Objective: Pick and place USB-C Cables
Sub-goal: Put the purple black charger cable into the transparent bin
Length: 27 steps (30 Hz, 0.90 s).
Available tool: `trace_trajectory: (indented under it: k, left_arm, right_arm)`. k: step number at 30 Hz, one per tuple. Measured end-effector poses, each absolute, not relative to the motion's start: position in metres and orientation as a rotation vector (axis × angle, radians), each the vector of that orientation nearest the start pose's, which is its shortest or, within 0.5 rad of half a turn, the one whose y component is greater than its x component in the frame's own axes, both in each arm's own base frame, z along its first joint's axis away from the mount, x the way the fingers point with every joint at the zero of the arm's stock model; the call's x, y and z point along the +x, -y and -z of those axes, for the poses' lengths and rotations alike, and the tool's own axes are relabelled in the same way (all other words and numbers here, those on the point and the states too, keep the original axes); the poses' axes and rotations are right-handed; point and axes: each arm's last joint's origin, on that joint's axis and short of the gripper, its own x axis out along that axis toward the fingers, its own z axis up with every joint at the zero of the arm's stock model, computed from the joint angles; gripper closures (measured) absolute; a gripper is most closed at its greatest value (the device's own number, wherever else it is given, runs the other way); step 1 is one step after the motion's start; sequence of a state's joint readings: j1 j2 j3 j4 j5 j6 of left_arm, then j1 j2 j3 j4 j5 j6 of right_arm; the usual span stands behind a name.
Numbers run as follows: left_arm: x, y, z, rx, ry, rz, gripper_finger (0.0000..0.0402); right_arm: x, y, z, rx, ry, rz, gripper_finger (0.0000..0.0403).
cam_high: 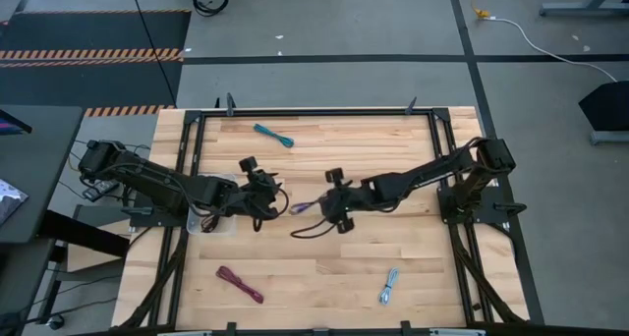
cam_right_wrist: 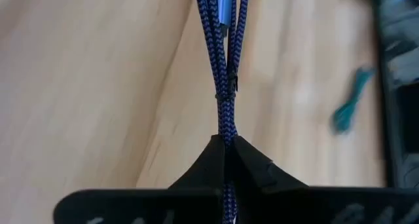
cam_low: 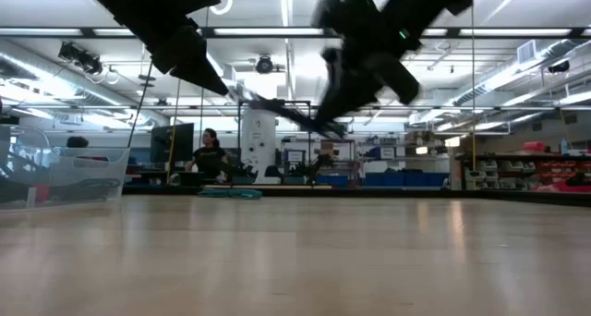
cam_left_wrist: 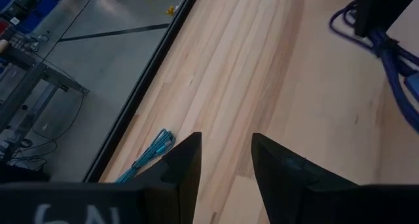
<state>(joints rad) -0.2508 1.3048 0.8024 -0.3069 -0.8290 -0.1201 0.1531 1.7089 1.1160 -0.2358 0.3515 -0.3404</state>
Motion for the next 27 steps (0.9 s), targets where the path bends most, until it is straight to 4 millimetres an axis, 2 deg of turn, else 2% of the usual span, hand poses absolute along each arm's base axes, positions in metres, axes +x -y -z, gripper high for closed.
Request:
trace_trajectory:
  k: [3,6,12,21,24,27]
  left_arm:
    - [0.255,0.043,-0.233,0.287,-0.627,-0.585,0.026]
    - [0.258,0.044,-0.236,0.286,-0.585,-0.578,0.026]
    - [0.265,0.046,-0.246,0.303,-0.494,-0.558,0.0258]
    - [0.267,0.043,-0.246,0.281,-0.486,-0.574,0.0262]
    - [0.267,0.043,-0.246,0.282,-0.485,-0.575,0.029]
    - [0.266,0.042,-0.246,0.285,-0.482,-0.59,0.0358]
  right_arm:
    - [0.365,-0.042,-0.227,-0.517,-0.757,0.071,0.0389]
    - [0.37,-0.037,-0.237,-0.505,-0.73,0.091,0.039]
    - [0.373,-0.032,-0.24,-0.487,-0.703,0.101,0.0391]
    - [0.374,-0.032,-0.242,-0.494,-0.682,0.103,0.0386]
    - [0.374,-0.032,-0.242,-0.493,-0.677,0.103,0.0382]
    - [0.374,-0.032,-0.243,-0.492,-0.675,0.103,0.038]
